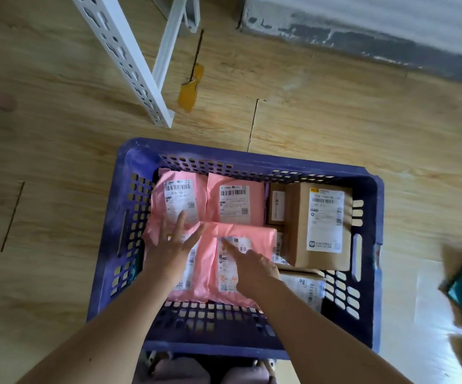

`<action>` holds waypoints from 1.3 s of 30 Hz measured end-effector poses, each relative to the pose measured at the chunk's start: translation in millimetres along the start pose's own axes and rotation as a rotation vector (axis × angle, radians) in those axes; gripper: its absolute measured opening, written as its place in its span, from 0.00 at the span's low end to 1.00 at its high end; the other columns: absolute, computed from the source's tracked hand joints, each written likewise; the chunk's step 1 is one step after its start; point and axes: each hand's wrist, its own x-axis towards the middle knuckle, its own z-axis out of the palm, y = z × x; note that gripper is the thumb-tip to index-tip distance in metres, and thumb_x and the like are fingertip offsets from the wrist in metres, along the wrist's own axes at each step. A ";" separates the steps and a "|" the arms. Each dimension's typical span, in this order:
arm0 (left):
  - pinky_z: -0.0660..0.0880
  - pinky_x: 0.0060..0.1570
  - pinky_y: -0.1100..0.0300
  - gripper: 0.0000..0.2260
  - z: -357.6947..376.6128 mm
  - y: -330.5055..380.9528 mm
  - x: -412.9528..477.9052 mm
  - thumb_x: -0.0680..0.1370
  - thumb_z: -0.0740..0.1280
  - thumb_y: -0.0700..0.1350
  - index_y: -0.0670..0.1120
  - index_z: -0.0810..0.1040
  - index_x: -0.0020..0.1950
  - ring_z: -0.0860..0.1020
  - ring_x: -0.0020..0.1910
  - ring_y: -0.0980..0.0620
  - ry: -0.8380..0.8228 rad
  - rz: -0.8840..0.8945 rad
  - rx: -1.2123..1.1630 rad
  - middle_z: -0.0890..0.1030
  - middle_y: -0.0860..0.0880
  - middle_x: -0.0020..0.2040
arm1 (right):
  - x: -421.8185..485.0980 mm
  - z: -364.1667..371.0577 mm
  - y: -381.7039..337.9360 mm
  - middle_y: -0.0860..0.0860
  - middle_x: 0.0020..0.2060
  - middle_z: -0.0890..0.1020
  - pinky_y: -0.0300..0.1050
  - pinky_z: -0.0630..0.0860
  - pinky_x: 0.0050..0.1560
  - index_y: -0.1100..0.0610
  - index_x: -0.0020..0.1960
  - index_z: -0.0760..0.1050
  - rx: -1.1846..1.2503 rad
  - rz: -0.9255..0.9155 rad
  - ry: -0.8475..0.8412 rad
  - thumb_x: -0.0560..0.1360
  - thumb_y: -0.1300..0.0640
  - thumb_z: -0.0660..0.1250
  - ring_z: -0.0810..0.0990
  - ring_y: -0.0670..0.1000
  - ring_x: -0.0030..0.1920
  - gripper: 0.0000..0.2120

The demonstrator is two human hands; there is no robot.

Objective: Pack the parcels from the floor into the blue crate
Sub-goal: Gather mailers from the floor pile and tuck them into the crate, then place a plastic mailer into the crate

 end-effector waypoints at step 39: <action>0.54 0.73 0.53 0.25 -440.1 186.9 -480.5 0.79 0.58 0.57 0.53 0.58 0.75 0.58 0.74 0.52 0.461 0.794 0.201 0.57 0.52 0.76 | -655.2 -156.3 50.3 0.48 0.65 0.72 0.45 0.67 0.61 0.46 0.71 0.63 0.497 0.225 1.078 0.79 0.48 0.58 0.66 0.50 0.67 0.21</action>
